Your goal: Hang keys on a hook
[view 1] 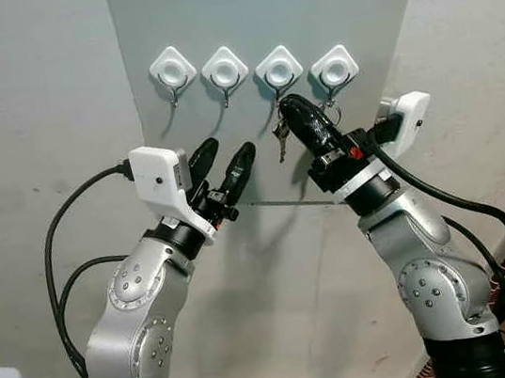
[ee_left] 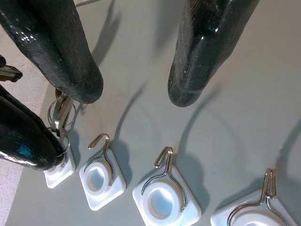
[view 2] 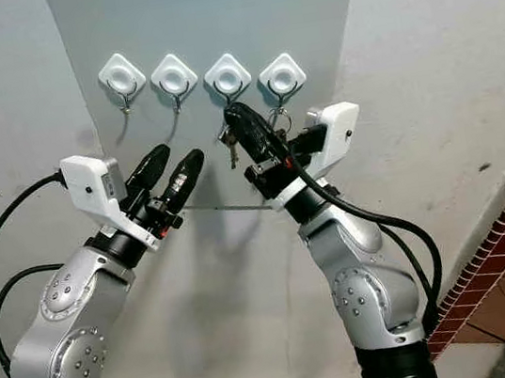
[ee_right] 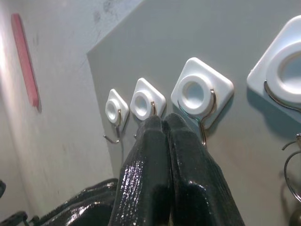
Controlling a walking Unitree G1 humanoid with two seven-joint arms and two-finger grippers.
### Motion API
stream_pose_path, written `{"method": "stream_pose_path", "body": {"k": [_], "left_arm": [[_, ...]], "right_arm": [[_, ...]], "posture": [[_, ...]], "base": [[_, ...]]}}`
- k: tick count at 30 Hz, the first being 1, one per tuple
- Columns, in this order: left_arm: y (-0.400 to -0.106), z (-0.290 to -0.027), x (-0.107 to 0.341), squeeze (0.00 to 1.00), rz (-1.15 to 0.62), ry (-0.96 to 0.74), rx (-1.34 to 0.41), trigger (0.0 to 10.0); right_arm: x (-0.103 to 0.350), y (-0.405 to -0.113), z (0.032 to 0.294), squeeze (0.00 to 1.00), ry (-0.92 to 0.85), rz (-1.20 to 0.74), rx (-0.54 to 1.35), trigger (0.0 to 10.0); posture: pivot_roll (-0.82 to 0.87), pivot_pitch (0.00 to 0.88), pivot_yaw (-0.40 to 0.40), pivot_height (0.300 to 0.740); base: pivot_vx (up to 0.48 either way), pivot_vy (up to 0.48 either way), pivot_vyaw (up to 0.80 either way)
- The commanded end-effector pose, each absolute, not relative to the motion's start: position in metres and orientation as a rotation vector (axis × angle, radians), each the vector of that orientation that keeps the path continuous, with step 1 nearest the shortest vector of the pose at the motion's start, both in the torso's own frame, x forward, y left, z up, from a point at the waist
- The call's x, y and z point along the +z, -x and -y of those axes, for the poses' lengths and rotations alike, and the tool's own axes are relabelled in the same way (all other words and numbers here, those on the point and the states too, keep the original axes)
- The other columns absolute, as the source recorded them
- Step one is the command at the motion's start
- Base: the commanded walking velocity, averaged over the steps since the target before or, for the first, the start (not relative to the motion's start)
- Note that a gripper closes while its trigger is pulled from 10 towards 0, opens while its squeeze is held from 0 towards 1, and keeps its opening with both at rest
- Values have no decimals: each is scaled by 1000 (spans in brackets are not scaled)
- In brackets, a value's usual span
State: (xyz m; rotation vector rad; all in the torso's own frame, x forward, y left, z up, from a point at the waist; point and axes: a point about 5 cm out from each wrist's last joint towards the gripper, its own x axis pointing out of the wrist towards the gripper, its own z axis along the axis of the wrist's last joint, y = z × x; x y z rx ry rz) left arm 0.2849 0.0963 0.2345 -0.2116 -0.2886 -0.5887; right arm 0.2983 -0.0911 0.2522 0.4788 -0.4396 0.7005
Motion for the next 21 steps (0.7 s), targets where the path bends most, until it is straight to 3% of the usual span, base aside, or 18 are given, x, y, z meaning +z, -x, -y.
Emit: {"method": "stream_pose_path", "body": {"k": [1, 21], "left_arm": [[-284, -93, 241, 0, 306, 207, -600, 10000], [-282, -93, 241, 0, 307, 214, -595, 10000]], "right_arm": [[258, -302, 94, 0, -498, 458, 694, 10000], [255, -314, 87, 0, -557, 433, 682, 10000]], "posture": [[55, 0, -60, 740], [63, 0, -64, 740]], "base": [[0, 0, 0], [0, 0, 0]]}}
